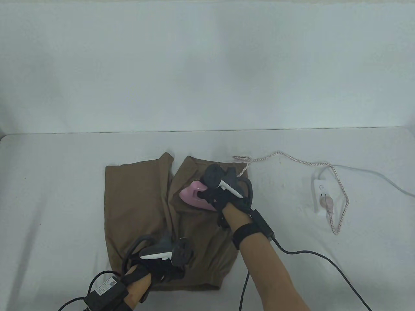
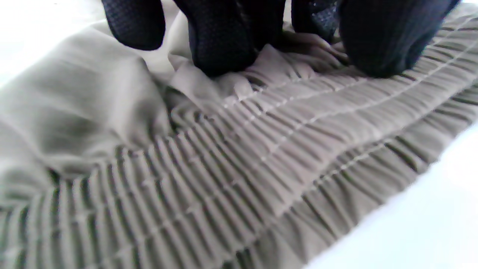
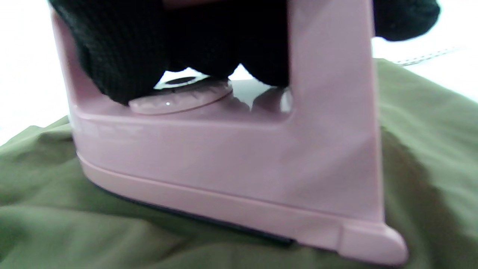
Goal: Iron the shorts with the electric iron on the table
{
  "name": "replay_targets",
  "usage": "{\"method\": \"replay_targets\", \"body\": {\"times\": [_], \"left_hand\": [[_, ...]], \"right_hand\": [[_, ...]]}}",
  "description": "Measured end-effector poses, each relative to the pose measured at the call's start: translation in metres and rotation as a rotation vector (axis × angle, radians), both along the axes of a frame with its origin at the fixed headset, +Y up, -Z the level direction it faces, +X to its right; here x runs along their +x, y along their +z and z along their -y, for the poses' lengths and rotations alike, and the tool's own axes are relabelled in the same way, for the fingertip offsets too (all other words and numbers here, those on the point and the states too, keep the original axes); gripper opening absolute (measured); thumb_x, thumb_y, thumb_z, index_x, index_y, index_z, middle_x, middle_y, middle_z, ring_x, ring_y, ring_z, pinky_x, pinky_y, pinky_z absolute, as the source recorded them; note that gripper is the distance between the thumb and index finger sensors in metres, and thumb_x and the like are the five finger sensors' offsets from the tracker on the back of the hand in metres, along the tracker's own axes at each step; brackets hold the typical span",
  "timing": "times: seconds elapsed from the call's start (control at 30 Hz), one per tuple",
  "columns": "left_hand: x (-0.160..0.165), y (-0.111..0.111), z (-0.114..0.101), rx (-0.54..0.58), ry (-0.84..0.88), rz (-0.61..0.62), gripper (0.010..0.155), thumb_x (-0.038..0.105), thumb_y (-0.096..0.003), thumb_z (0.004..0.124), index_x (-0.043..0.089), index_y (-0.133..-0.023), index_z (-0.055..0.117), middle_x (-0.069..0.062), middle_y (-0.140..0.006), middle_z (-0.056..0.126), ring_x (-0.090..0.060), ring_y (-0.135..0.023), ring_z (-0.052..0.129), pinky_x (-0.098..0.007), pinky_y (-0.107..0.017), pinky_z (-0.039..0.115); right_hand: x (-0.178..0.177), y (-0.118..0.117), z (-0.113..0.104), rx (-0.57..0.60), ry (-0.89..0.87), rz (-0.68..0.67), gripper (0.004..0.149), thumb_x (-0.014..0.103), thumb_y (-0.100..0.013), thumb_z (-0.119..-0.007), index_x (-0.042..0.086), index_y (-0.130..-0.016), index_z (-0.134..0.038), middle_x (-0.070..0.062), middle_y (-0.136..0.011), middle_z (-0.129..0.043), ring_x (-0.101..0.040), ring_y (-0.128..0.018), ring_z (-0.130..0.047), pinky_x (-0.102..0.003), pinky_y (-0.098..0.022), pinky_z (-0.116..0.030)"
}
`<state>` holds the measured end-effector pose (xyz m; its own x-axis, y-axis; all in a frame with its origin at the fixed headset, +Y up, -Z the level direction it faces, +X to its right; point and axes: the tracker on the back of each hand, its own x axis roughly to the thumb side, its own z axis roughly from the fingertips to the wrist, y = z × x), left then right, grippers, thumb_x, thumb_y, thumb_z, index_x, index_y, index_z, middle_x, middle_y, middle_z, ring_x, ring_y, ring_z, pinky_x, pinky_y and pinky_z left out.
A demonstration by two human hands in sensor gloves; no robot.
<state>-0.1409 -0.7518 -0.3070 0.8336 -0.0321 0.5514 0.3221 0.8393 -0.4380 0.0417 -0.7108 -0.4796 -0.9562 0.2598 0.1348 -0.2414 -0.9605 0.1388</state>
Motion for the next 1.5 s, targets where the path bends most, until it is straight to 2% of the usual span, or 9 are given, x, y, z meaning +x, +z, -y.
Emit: {"method": "replay_targets", "body": {"times": [0.3, 0.5, 0.73, 1.27, 1.5], "left_hand": [[0.000, 0.000, 0.000, 0.000, 0.000, 0.000, 0.072, 0.058, -0.0477, 0.076, 0.043, -0.110, 0.044, 0.005, -0.114, 0.048, -0.021, -0.090, 0.074, -0.062, -0.077, 0.056], [0.000, 0.000, 0.000, 0.002, -0.001, 0.002, 0.072, 0.057, -0.0477, 0.076, 0.043, -0.110, 0.044, 0.005, -0.114, 0.049, -0.021, -0.090, 0.074, -0.062, -0.077, 0.056], [0.000, 0.000, 0.000, 0.002, -0.002, 0.001, 0.072, 0.057, -0.0477, 0.076, 0.043, -0.110, 0.044, 0.005, -0.114, 0.048, -0.021, -0.090, 0.074, -0.062, -0.077, 0.056], [0.000, 0.000, 0.000, 0.000, 0.000, 0.002, 0.072, 0.057, -0.0478, 0.077, 0.043, -0.110, 0.044, 0.005, -0.114, 0.048, -0.021, -0.090, 0.074, -0.062, -0.077, 0.056], [0.000, 0.000, 0.000, -0.001, 0.002, 0.002, 0.072, 0.057, -0.0478, 0.077, 0.042, -0.110, 0.044, 0.005, -0.114, 0.048, -0.021, -0.090, 0.074, -0.062, -0.077, 0.056]], "right_hand": [[0.042, 0.001, 0.000, -0.007, 0.040, 0.065, 0.046, 0.054, -0.042, -0.093, 0.041, -0.084, -0.080, 0.016, -0.064, -0.094, -0.011, -0.058, -0.095, -0.050, -0.041, -0.082], [0.052, 0.002, 0.000, -0.003, 0.024, 0.087, 0.046, 0.054, -0.042, -0.093, 0.041, -0.084, -0.081, 0.016, -0.064, -0.094, -0.012, -0.058, -0.095, -0.050, -0.041, -0.082], [0.032, 0.001, -0.001, 0.004, 0.037, 0.055, 0.046, 0.053, -0.042, -0.093, 0.041, -0.084, -0.080, 0.016, -0.065, -0.094, -0.012, -0.059, -0.095, -0.051, -0.041, -0.082], [-0.056, 0.009, -0.002, 0.009, -0.038, -0.102, 0.047, 0.054, -0.042, -0.092, 0.040, -0.085, -0.080, 0.016, -0.065, -0.094, -0.012, -0.059, -0.096, -0.051, -0.041, -0.082], [-0.064, 0.011, -0.001, 0.009, -0.017, -0.116, 0.047, 0.054, -0.041, -0.092, 0.040, -0.085, -0.080, 0.016, -0.065, -0.094, -0.012, -0.058, -0.096, -0.051, -0.041, -0.082]]}}
